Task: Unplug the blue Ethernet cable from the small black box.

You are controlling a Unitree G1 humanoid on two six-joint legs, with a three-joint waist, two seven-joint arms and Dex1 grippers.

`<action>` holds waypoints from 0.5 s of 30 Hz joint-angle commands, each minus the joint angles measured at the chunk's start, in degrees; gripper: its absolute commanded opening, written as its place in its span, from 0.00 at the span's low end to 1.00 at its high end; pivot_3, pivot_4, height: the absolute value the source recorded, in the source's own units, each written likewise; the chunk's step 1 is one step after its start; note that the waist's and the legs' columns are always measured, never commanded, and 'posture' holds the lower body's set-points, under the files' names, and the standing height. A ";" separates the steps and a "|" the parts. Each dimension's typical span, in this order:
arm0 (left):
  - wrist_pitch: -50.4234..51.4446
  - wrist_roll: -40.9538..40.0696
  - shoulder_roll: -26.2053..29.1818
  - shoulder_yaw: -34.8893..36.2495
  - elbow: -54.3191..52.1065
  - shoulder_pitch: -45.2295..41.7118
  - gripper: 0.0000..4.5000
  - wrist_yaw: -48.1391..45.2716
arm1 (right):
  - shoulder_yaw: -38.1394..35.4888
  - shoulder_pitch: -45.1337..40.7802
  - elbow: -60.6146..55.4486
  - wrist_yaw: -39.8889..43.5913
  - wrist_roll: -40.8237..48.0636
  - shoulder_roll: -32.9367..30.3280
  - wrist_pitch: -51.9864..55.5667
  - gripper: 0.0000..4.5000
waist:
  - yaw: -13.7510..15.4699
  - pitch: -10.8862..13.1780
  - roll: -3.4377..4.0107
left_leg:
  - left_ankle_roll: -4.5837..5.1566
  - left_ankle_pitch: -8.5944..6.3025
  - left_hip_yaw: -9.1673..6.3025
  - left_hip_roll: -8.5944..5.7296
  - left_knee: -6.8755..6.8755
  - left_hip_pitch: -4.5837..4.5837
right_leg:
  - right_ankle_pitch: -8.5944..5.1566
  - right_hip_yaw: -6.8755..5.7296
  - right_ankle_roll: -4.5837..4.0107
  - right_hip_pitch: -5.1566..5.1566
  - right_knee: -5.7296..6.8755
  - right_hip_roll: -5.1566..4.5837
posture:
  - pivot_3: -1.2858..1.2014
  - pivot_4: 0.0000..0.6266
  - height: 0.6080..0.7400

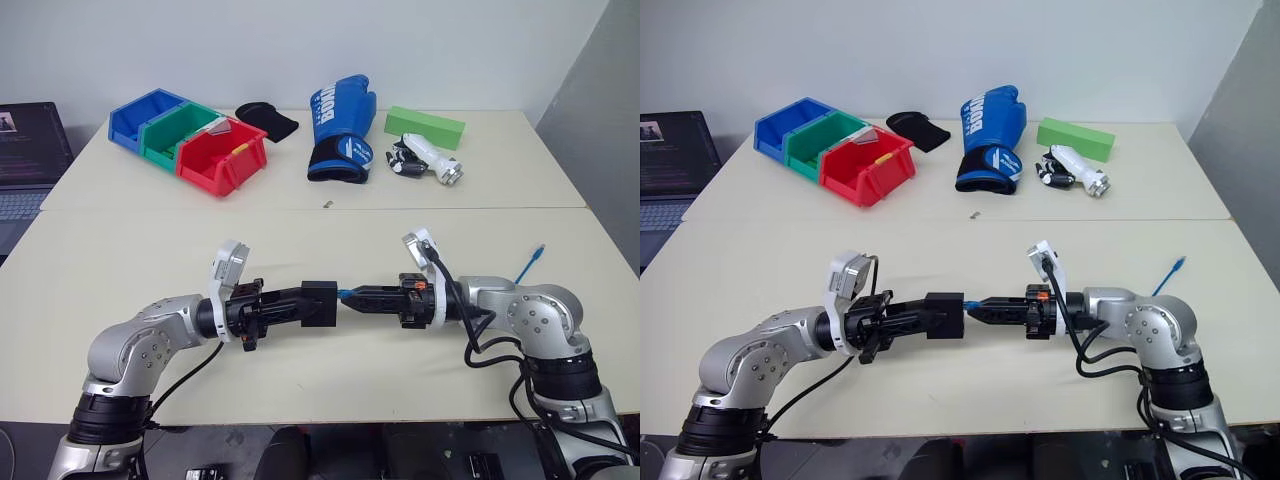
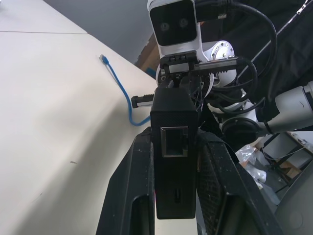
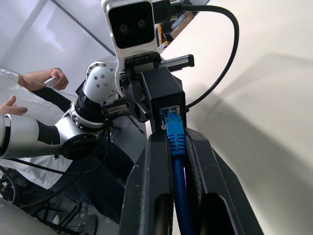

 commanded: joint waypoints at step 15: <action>0.24 -1.17 0.04 1.27 -1.51 -0.05 0.17 1.35 | -2.16 2.81 -4.77 -6.01 4.67 4.33 -0.56 0.45 | 0.00 0.00 0.00 | 0.00 0.00 0.00 0.00 -0.01 -0.01 | 0.00 0.01 0.00 -0.01 -0.01 0.00 | 0.52 0.24 1.00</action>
